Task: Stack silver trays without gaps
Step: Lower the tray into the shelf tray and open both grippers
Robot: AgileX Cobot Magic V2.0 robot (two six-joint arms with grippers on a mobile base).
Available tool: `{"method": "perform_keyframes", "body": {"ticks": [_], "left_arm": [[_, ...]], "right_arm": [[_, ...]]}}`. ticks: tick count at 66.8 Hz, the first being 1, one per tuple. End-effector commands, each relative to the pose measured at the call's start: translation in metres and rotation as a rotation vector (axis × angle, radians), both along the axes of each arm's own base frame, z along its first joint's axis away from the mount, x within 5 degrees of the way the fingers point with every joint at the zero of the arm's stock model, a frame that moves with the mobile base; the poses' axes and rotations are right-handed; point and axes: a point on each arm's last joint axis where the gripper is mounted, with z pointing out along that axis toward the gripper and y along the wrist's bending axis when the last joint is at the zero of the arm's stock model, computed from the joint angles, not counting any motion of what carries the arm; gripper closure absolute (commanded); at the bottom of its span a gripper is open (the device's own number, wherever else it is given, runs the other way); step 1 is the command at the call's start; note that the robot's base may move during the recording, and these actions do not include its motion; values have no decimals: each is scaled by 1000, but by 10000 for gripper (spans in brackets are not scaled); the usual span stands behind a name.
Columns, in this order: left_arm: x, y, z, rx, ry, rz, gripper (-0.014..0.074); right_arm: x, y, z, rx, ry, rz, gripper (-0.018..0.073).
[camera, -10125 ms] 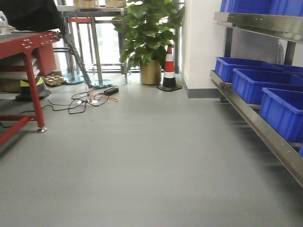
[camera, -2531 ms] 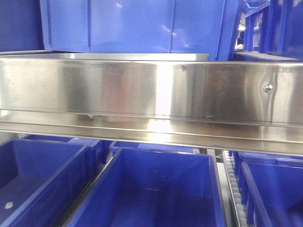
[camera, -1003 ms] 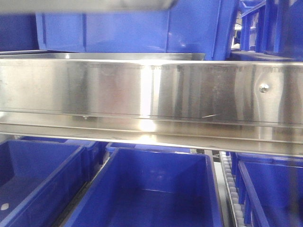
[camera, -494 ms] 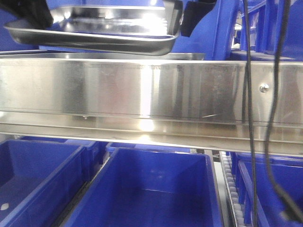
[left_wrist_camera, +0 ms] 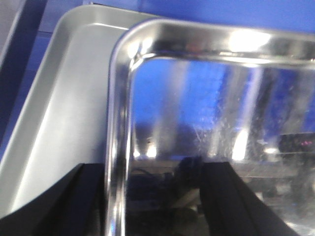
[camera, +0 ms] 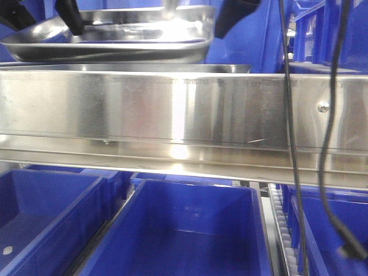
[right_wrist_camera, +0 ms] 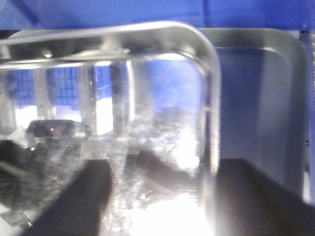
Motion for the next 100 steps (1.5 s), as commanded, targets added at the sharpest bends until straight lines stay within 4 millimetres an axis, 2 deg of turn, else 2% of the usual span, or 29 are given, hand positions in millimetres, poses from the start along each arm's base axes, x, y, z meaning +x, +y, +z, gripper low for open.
{"method": "perform_keyframes", "body": {"ticks": [1, 13, 20, 26, 30, 36, 42, 44, 46, 55, 66, 78, 90, 100], "left_arm": [[4, 8, 8, -18, -42, 30, 269], [8, 24, 8, -17, -40, 78, 269], [7, 24, 7, -14, -30, 78, 271], [5, 22, 7, -16, -21, 72, 337], [3, 21, 9, -27, -20, 71, 453], [-4, 21, 20, -57, -40, 73, 636], [-14, 21, 32, -78, -69, 67, 591], [-19, 21, 38, -89, -80, 65, 592], [-23, 20, 43, -107, -86, 62, 592], [-50, 12, 66, -157, -158, 16, 592], [-84, 4, 74, -219, -312, -48, 592], [-127, 11, 63, -279, -447, -87, 592], [-172, 31, 51, -357, -658, -86, 592], [-205, 47, 35, -404, -792, -82, 592]], "right_arm": [[0, -4, 4, -46, -18, 1, 142], [-1, -8, 3, -95, 4, -15, 144], [-1, -8, 3, -92, 1, -14, 144], [-1, -8, 4, -90, -3, -12, 165], [-3, -9, 7, -85, -9, -12, 224], [-7, -11, 16, -65, -34, -9, 372], [-12, -15, 27, -53, -64, 4, 516], [-14, -17, 32, -54, -78, 16, 569], [-16, -19, 36, -55, -91, 25, 585], [-34, -27, 58, -104, -146, 116, 582], [-61, -31, 74, -125, -248, 220, 582], [-93, -41, 71, -102, -439, 340, 582], [-123, -58, 64, -8, -592, 433, 582], [-144, -77, 56, -23, -682, 477, 582]]}}
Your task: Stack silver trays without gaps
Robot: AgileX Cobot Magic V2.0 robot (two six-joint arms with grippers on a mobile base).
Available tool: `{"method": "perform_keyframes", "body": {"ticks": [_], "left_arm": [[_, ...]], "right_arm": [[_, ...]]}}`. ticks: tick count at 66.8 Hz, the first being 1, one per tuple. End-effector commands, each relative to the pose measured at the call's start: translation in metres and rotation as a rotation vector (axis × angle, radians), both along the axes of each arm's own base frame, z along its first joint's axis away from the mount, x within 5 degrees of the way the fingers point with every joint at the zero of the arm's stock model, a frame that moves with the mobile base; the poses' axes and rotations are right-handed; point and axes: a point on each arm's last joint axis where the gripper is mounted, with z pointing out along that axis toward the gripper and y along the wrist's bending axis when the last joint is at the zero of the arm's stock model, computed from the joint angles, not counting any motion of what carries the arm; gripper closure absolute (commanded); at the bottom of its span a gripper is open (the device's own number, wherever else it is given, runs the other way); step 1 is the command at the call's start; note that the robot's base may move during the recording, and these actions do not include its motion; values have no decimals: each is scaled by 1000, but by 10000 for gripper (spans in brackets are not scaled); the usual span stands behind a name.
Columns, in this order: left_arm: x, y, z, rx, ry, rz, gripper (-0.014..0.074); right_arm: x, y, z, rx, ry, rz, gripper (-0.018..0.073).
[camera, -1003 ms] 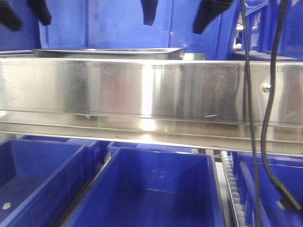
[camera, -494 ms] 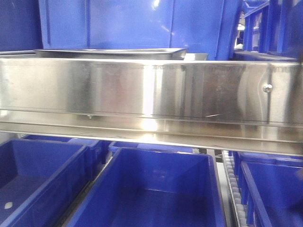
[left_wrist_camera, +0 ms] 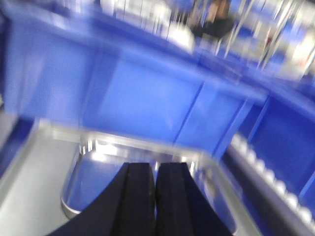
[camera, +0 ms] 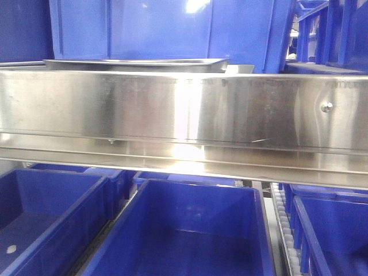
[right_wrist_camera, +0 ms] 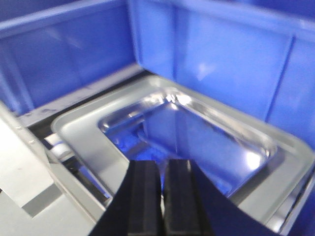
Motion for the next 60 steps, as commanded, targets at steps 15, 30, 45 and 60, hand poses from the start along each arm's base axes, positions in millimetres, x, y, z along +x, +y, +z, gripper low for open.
{"method": "perform_keyframes", "body": {"ticks": [15, 30, 45, 60], "left_arm": [[-55, 24, -29, -23, -143, -1, 592], [-70, 31, -38, 2, -127, -2, 592], [-72, 32, -38, -2, -135, -2, 592], [-72, 32, -38, -2, -135, -2, 592]], "right_arm": [[-42, -37, -15, 38, -131, 70, 582], [-68, -60, -41, 69, -162, 98, 582], [-81, -73, -34, 121, -218, 99, 582], [-82, -72, -32, 139, -237, 115, 582]]}}
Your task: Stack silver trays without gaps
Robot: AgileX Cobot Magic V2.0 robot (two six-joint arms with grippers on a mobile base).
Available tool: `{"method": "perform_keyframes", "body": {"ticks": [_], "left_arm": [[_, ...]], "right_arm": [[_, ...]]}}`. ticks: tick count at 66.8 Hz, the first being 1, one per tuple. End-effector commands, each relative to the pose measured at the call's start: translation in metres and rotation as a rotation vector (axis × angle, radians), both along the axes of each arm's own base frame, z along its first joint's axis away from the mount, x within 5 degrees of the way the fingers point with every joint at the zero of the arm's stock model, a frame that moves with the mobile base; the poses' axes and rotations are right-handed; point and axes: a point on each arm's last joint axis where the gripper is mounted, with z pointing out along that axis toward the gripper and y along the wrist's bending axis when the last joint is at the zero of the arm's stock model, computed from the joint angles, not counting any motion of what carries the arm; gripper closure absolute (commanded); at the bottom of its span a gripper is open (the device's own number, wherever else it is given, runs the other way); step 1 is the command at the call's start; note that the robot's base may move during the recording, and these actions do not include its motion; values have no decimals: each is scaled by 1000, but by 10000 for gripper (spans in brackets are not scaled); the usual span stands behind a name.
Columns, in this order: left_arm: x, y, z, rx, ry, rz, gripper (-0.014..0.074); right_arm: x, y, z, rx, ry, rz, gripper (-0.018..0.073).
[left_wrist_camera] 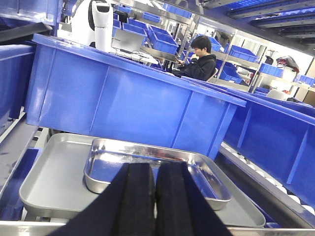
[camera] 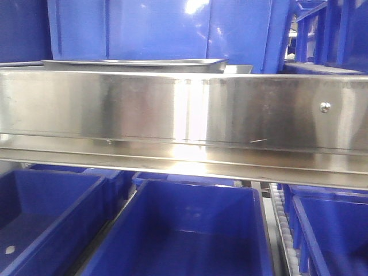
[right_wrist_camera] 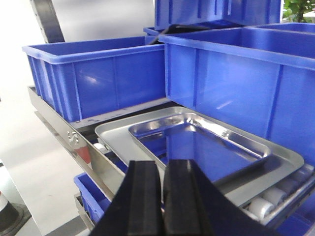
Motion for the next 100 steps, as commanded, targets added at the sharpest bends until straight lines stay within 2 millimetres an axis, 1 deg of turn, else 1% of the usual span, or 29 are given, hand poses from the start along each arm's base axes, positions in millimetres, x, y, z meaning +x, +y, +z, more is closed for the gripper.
{"method": "perform_keyframes", "body": {"ticks": [1, 14, 21, 23, 29, 35, 38, 46, 52, 61, 71, 78, 100], "left_arm": [[-1, 0, 1, -10, -14, -7, 592], [-1, 0, 1, -10, -14, -7, 592], [-1, 0, 1, -10, -14, -7, 592], [-1, 0, 1, -10, -14, -7, 592], [-1, 0, 1, -10, -14, -7, 592], [-1, 0, 1, -10, -14, -7, 592], [-1, 0, 1, -10, -14, -7, 592], [-1, 0, 1, -10, -14, -7, 592], [-1, 0, 1, -10, -14, -7, 592], [-1, 0, 1, -10, -14, -7, 592], [-2, 0, 1, -10, -16, -7, 592], [-2, 0, 1, -10, -16, -7, 592], [-2, 0, 1, -10, -16, -7, 592]], "right_arm": [[-2, 0, 3, 3, -38, 18, 582], [-3, -1, 2, 11, -40, 16, 582], [-5, -15, -5, -5, -41, -58, 582], [-7, -20, -8, -41, -72, -76, 582], [-15, -36, -26, -119, -156, -163, 582], [-22, -50, -47, -88, -180, -274, 582], [-25, -56, -57, -106, -192, -333, 582], [-31, -67, -83, -91, -169, -477, 582], [-36, -73, -102, -110, -174, -556, 582], [-41, -77, -120, -93, -183, -635, 582], [-37, -78, -141, -91, -144, -657, 582], [-37, -79, -140, -79, -178, -663, 582], [-36, -79, -141, -84, -164, -661, 582]]}}
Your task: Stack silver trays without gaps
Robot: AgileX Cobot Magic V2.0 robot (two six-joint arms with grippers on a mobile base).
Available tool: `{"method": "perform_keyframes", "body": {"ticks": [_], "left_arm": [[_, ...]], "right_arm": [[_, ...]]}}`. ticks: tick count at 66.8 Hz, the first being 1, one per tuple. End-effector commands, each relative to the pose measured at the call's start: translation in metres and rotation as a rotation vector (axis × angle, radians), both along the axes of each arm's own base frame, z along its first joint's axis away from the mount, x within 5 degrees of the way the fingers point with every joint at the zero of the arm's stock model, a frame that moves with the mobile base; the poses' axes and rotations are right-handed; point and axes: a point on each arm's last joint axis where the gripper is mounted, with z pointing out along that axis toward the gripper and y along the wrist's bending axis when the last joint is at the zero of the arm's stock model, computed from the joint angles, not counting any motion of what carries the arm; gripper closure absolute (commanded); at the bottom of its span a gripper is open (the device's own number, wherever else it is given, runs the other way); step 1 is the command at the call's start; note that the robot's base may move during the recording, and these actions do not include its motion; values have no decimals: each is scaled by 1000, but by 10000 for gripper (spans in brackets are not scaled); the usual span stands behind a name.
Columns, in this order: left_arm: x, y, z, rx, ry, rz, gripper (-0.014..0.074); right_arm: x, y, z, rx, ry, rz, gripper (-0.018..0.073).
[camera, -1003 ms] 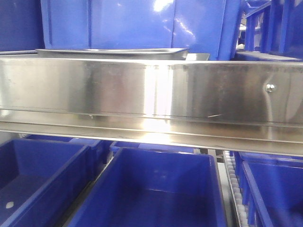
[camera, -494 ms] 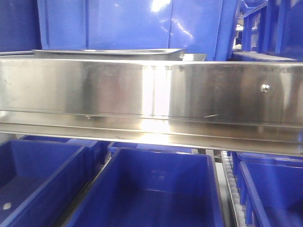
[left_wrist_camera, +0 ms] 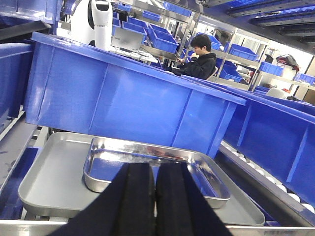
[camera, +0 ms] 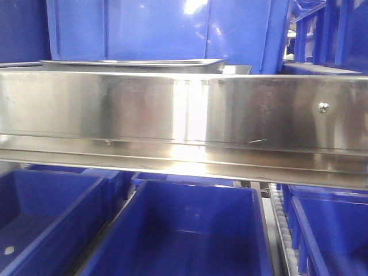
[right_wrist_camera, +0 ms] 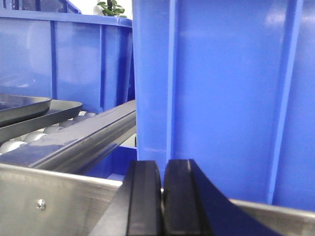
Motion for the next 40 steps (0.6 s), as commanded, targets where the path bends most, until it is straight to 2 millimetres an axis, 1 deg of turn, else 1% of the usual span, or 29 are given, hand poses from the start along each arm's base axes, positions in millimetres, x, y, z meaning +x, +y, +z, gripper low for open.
{"method": "perform_keyframes", "body": {"ticks": [1, 30, 34, 40], "left_arm": [[-2, 0, 2, -13, -20, -7, 592], [-2, 0, 2, -10, -21, -4, 592], [-1, 3, 5, 46, -80, 29, 592], [1, 6, -1, 98, -148, 92, 592]], "right_arm": [[-1, -1, 3, -5, -35, -8, 582], [-1, -1, 3, -5, -35, -8, 582], [-1, -1, 3, -5, -35, -8, 582], [-1, -1, 3, -5, -35, -8, 582]]}}
